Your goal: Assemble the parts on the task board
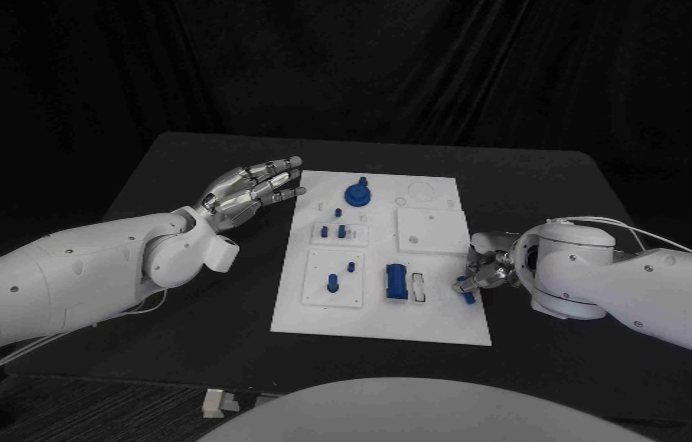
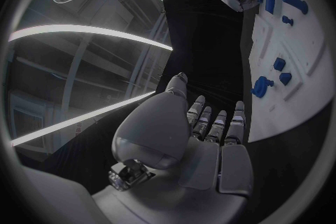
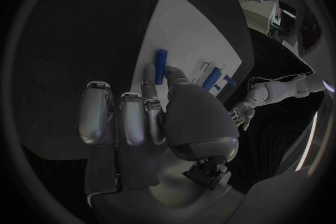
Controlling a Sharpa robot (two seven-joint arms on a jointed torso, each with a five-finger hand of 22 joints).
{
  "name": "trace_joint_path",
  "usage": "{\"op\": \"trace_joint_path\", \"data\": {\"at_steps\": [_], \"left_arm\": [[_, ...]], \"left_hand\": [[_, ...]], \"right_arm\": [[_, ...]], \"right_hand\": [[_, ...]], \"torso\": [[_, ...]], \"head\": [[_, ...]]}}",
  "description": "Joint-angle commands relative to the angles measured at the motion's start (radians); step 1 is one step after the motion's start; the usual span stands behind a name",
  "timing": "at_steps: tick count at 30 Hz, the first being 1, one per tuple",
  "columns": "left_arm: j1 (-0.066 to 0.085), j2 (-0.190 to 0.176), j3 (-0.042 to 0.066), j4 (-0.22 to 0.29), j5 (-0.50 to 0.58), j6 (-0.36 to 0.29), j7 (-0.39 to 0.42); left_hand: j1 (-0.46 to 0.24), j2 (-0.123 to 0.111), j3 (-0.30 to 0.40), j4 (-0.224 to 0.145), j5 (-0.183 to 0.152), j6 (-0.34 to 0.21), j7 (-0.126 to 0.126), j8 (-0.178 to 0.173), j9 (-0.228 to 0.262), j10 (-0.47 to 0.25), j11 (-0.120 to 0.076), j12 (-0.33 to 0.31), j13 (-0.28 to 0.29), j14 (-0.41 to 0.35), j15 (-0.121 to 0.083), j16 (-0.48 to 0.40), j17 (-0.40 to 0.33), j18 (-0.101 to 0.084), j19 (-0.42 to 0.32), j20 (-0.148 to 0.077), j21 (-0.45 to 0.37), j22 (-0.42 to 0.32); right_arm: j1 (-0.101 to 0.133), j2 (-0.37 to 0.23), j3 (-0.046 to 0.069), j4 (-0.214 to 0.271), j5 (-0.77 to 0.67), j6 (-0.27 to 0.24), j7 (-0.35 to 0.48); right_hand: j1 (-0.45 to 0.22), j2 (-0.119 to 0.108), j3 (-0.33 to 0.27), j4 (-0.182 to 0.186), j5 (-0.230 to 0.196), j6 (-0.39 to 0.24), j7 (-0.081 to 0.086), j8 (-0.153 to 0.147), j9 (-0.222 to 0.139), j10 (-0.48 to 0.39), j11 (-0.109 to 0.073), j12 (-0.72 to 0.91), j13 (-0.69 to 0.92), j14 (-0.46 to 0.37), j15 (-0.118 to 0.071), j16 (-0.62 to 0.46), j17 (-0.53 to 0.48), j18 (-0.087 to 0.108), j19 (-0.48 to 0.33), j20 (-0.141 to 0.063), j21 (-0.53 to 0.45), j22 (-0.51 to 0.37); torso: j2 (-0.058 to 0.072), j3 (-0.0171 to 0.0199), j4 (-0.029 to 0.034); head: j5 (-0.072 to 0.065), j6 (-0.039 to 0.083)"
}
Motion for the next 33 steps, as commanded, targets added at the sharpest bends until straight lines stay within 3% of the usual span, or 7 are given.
{"op": "trace_joint_path", "data": {"at_steps": [1, 2, 4, 6, 12, 22, 33], "left_arm": [[-0.002, 0.0, 0.001, 0.002, 0.006, 0.012, 0.01], [-0.002, 0.0, 0.001, 0.002, 0.006, 0.012, 0.01], [-0.002, 0.001, 0.001, 0.001, 0.006, 0.012, 0.009], [-0.002, 0.001, 0.001, 0.001, 0.006, 0.012, 0.009], [-0.002, 0.003, 0.001, 0.0, 0.006, 0.013, 0.008], [-0.002, 0.005, 0.001, -0.001, 0.006, 0.015, 0.008], [-0.003, 0.005, 0.001, -0.002, 0.006, 0.018, 0.007]], "left_hand": [[-0.001, 0.008, 0.005, 0.001, 0.004, 0.004, 0.004, 0.002, 0.001, -0.001, 0.007, 0.006, 0.001, -0.001, 0.008, 0.003, 0.001, 0.002, 0.008, 0.0, 0.005, -0.002], [-0.001, 0.008, 0.005, 0.001, 0.004, 0.004, 0.004, 0.002, 0.001, -0.001, 0.007, 0.006, 0.001, -0.001, 0.008, 0.003, 0.001, 0.002, 0.008, 0.0, 0.005, -0.002], [-0.002, 0.01, 0.006, 0.001, 0.004, 0.004, 0.004, 0.003, 0.001, -0.001, 0.008, 0.006, 0.001, -0.002, 0.008, 0.003, 0.001, 0.002, 0.008, -0.001, 0.005, -0.002], [-0.002, 0.012, 0.007, 0.002, 0.005, 0.005, 0.004, 0.003, 0.001, 0.0, 0.008, 0.007, 0.001, -0.002, 0.008, 0.003, 0.001, 0.002, 0.008, -0.001, 0.005, -0.002], [-0.003, 0.016, 0.009, 0.003, 0.006, 0.006, 0.006, 0.003, 0.001, 0.002, 0.01, 0.01, 0.002, -0.002, 0.007, 0.003, 0.001, 0.002, 0.009, -0.001, 0.005, -0.003], [-0.003, 0.018, 0.01, 0.004, 0.007, 0.006, 0.007, 0.003, 0.001, 0.003, 0.012, 0.012, 0.002, -0.002, 0.006, 0.004, 0.001, 0.002, 0.008, -0.001, 0.005, -0.003], [-0.003, 0.018, 0.011, 0.004, 0.008, 0.007, 0.008, 0.004, 0.001, 0.004, 0.013, 0.012, 0.002, -0.002, 0.006, 0.003, 0.001, 0.002, 0.008, -0.001, 0.005, -0.004]], "right_arm": [[-0.009, -0.01, -0.005, 0.019, -0.015, -0.066, 0.017], [-0.007, -0.016, -0.005, 0.028, -0.006, -0.079, 0.025], [0.001, -0.026, -0.005, 0.045, 0.02, -0.103, 0.039], [0.013, -0.033, -0.005, 0.057, 0.049, -0.118, 0.051], [0.057, -0.044, -0.005, 0.089, 0.217, -0.154, 0.084], [0.069, 0.001, -0.005, 0.059, 0.433, -0.14, 0.106], [0.036, 0.052, -0.005, -0.002, 0.474, -0.106, 0.091]], "right_hand": [[0.003, -0.013, 0.217, -0.173, -0.001, -0.006, 0.003, -0.03, -0.072, 0.105, 0.015, 0.004, 0.263, 0.05, 0.014, -0.006, 0.0, 0.001, 0.019, 0.01, -0.004, 0.178], [0.003, -0.016, 0.241, -0.184, -0.002, -0.007, 0.004, -0.034, -0.079, 0.105, 0.015, 0.004, 0.263, 0.05, 0.013, -0.005, 0.002, 0.001, 0.02, 0.012, -0.002, 0.178], [-0.06, -0.042, 0.368, -0.225, 0.006, 0.007, 0.009, -0.039, -0.117, 0.105, 0.022, 0.004, 0.263, 0.051, 0.017, -0.002, 0.006, 0.001, 0.02, 0.019, 0.001, 0.179], [-0.087, -0.049, 0.422, -0.245, 0.016, 0.01, 0.011, -0.043, -0.138, 0.105, 0.022, 0.004, 0.263, 0.052, 0.019, 0.001, 0.012, 0.0, 0.021, 0.021, 0.004, 0.18], [-0.128, -0.045, 0.478, -0.257, 0.023, 0.013, 0.015, -0.053, -0.175, 0.105, 0.024, 0.004, 0.263, 0.054, 0.022, 0.008, 0.024, -0.001, 0.023, 0.023, 0.013, 0.182], [-0.152, -0.04, 0.489, -0.251, 0.015, 0.018, 0.014, -0.053, -0.189, 0.105, 0.023, 0.004, 0.263, 0.056, 0.022, 0.013, 0.033, -0.003, 0.026, 0.023, 0.022, 0.185], [-0.179, -0.04, 0.483, -0.243, -0.021, 0.017, 0.012, -0.051, -0.202, 0.105, 0.022, 0.004, 0.263, 0.055, 0.022, 0.011, 0.027, -0.002, 0.024, 0.023, 0.019, 0.184]], "torso": [[0.0, 0.0003, -0.0003], [0.0, 0.0002, -0.0007], [-0.001, 0.0001, -0.0014], [-0.001, 0.0003, -0.0016], [-0.001, 0.0007, -0.0007], [-0.001, -0.0004, -0.0003], [0.001, 0.0006, 0.0017]], "head": [[0.001, 0.0], [0.001, 0.0], [0.001, 0.0], [0.0, 0.0], [-0.002, 0.0], [0.0, 0.0], [-0.001, 0.0]]}}
